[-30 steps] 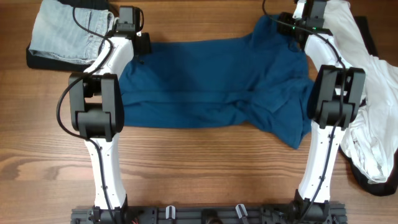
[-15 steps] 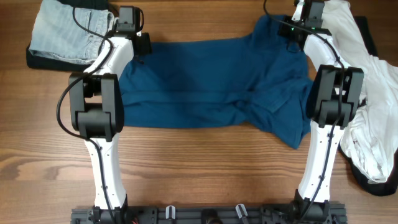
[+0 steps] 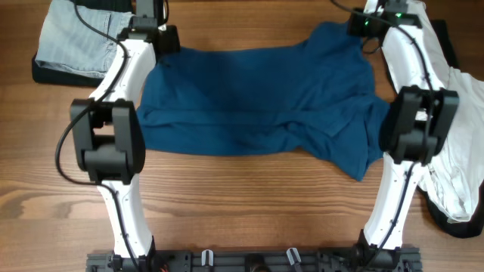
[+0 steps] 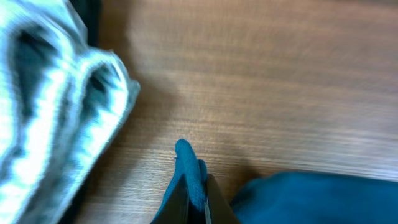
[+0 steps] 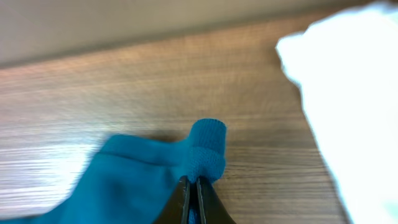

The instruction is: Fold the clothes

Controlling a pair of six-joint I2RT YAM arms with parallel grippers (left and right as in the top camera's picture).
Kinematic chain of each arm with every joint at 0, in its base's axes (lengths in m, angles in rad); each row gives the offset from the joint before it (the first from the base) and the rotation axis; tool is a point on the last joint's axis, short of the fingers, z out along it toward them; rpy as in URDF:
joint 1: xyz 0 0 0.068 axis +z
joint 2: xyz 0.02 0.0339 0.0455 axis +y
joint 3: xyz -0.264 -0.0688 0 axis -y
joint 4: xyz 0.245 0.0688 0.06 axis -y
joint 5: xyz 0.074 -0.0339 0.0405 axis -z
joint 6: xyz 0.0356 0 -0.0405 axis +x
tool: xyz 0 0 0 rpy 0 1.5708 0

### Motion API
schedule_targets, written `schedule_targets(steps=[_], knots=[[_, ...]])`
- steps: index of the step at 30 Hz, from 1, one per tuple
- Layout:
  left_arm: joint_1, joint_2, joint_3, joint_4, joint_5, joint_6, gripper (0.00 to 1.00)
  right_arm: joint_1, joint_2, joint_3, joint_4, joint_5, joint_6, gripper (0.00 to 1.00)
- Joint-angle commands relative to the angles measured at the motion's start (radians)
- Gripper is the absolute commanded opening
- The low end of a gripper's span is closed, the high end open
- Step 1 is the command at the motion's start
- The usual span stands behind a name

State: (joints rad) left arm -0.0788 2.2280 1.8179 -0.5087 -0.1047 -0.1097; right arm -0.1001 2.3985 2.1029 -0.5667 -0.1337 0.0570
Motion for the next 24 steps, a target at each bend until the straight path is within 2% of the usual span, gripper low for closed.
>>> schedule_targets(steps=[1,10,15,24], knots=[[-0.003,-0.106,-0.005,-0.019,-0.002,0.002,0.04,-0.016,-0.121,0.031,-0.052,0.014,-0.058,0.04],[0.003,-0.18,-0.005,-0.283,-0.002,0.001,0.04,-0.05,-0.251,0.031,-0.425,0.012,-0.076,0.04],[0.025,-0.18,-0.005,-0.412,-0.002,0.002,0.04,-0.098,-0.288,0.031,-0.622,-0.068,-0.084,0.04],[0.119,-0.18,-0.005,-0.655,-0.002,0.002,0.04,-0.139,-0.289,0.031,-0.871,-0.082,-0.087,0.04]])
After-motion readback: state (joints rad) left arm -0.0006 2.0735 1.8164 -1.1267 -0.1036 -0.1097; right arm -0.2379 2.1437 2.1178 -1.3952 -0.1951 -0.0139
